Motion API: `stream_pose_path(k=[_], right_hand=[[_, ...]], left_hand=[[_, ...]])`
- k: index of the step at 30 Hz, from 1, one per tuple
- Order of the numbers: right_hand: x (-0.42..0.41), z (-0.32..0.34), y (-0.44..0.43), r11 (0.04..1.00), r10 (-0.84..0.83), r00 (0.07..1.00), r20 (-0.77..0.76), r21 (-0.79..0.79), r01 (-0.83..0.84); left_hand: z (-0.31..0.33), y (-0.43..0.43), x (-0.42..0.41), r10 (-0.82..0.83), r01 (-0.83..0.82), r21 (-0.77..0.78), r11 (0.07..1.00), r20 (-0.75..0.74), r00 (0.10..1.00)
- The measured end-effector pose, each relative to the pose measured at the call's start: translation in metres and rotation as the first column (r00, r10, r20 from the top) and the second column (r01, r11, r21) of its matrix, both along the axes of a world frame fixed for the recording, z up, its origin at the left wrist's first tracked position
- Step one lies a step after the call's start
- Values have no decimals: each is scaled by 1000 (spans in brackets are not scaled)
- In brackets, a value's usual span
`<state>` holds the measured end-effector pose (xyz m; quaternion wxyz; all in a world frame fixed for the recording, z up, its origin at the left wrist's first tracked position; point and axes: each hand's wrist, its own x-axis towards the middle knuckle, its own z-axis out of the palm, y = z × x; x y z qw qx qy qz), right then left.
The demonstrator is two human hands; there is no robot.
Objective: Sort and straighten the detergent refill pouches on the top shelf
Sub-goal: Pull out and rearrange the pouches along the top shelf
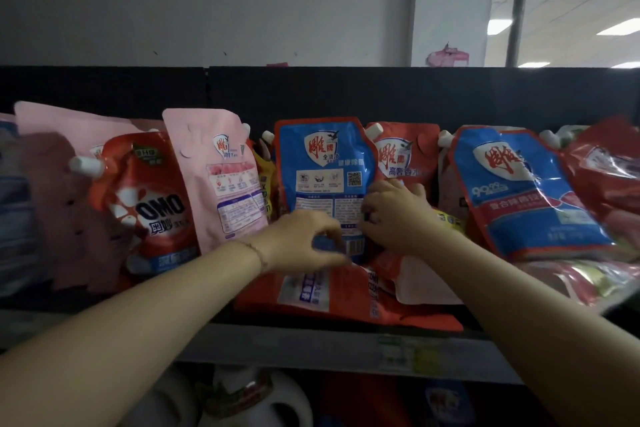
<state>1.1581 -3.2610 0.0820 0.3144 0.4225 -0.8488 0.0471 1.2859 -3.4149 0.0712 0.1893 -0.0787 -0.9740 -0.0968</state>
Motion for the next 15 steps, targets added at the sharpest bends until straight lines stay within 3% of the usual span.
stream_pose_path(k=[2, 4, 11, 15], right_hand=[[8, -8, 7, 990, 142, 990, -3, -24, -142], [15, -15, 15, 965, 258, 966, 34, -56, -256], [29, -33, 45, 953, 304, 944, 126, -51, -299], [26, -41, 53, 960, 278, 955, 105, 1, -279]], left_hand=[[-12, 11, 7, -32, 43, -222, 974, 53, 998], [-25, 17, 7, -42, 49, -346, 937, 28, 999], [-44, 27, 3, -169, 165, -314, 935, 15, 986], [-58, 34, -1, -298, 149, -618, 772, -145, 943]])
